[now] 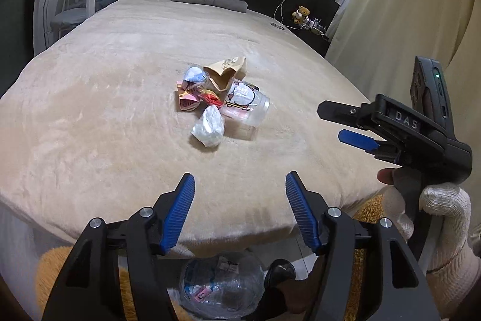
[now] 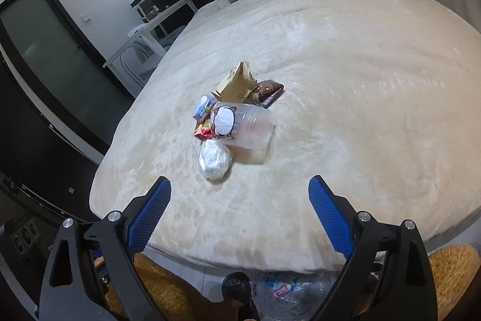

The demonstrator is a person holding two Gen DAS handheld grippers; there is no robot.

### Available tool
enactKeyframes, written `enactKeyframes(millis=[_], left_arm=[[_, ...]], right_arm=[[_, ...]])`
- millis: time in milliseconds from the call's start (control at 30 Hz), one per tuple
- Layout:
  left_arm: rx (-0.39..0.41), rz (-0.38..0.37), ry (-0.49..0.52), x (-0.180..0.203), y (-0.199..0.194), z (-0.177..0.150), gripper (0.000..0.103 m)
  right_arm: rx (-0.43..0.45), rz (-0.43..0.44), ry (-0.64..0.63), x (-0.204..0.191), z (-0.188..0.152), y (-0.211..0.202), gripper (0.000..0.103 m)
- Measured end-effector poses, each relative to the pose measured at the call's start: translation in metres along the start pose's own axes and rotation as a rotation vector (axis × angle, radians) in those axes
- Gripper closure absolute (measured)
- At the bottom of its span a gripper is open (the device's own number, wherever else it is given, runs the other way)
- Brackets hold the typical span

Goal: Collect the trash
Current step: 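Move both open tools back up to the trash pile, then grasp the clear plastic cup with the right tool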

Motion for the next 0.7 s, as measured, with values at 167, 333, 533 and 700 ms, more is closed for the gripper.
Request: enactKeyframes(millis=[167,333,533,700], left_arm=[[0.014,-0.016,-0.019,-0.02,0.004,0.021,0.033],[0.036,-0.044,-0.107,-0.048,0.011,0.04,0.022],[0.046,-0.079,-0.186,-0.073,0.024,0.053,0.007],[0.058,-0.101,-0.236,-0.091,0.031,0.054,0.007]], right_arm=[[-0.051,0.012,0.072,0.0,0.034,0.041,0.011],[-0.094,0.004,0.152,0.004,0.057,0.081,0.011],[-0.13,-0.018,0.182,0.005,0.08,0.117,0.011],[-0.153,-0.062,0.166,-0.002,0.089,0.136,0.011]])
Point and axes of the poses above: each gripper's, at about its wrist camera, not at the fingertips, and y roughly the way its jaws point, x to its right, z to its top, the point moved 3 cm from there along y, roughly the way its jaws point, and after that the axes turned 10 degrees about -x, right-handed, at the moved point
